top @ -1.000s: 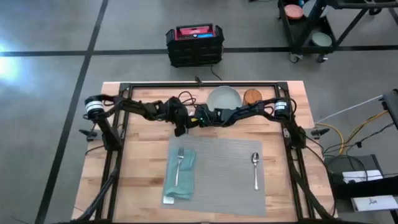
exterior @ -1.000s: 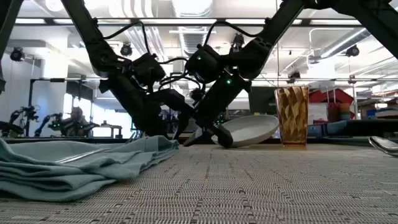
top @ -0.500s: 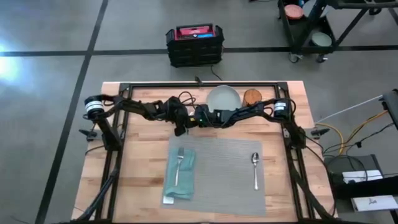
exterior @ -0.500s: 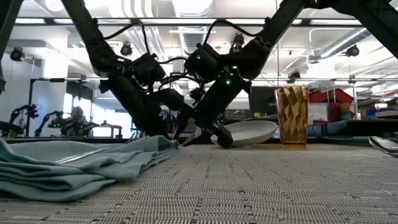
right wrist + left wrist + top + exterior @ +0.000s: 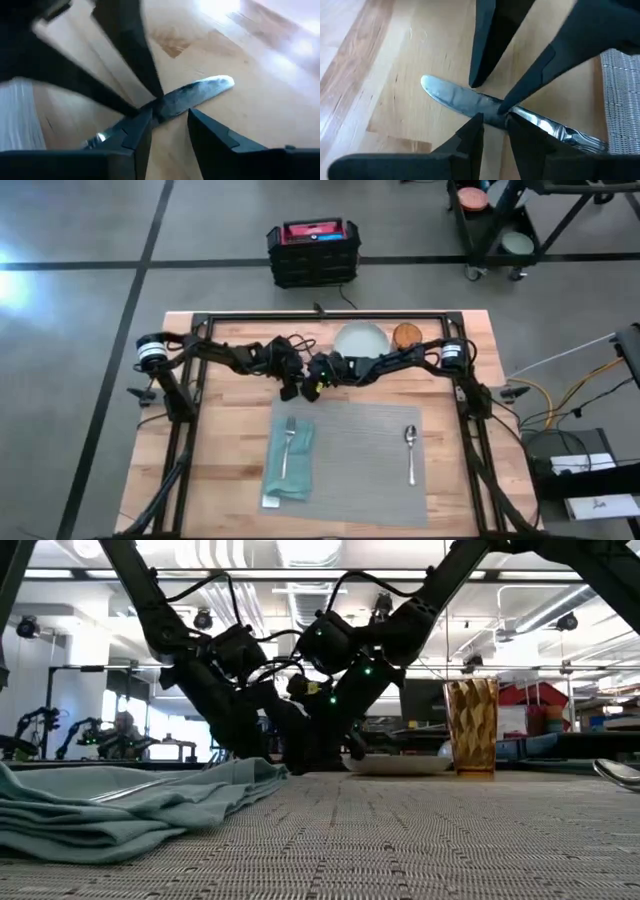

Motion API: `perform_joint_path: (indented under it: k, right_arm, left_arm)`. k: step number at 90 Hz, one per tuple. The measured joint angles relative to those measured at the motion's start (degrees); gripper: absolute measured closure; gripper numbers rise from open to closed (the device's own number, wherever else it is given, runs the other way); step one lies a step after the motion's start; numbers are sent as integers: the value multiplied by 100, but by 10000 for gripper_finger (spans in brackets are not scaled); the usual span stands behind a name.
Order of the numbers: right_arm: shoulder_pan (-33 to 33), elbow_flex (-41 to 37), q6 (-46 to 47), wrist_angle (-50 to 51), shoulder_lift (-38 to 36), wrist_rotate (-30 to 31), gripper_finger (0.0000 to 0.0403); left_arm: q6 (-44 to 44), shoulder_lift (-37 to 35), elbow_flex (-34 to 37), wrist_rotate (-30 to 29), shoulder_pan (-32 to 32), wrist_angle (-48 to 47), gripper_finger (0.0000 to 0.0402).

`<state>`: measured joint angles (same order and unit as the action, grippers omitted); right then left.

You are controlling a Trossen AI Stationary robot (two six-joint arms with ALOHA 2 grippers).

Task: Set table place
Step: Put the silver knife on the gray placemat, to the left of the silver spoon

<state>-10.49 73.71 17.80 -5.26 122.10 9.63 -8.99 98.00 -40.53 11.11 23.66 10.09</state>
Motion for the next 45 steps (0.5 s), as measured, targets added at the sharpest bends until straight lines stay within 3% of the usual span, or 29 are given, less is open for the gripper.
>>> perform_joint_path:
  k: [31, 45]
  right_arm:
    - [134, 2, -3866, 503, -116, 86, 328]
    - [191, 2, -4774, 417, -110, 43, 341]
  left_arm:
    - [-71, -2, -2, 9, 0, 1, 326]
    - [-105, -2, -2, 16, 2, 7, 326]
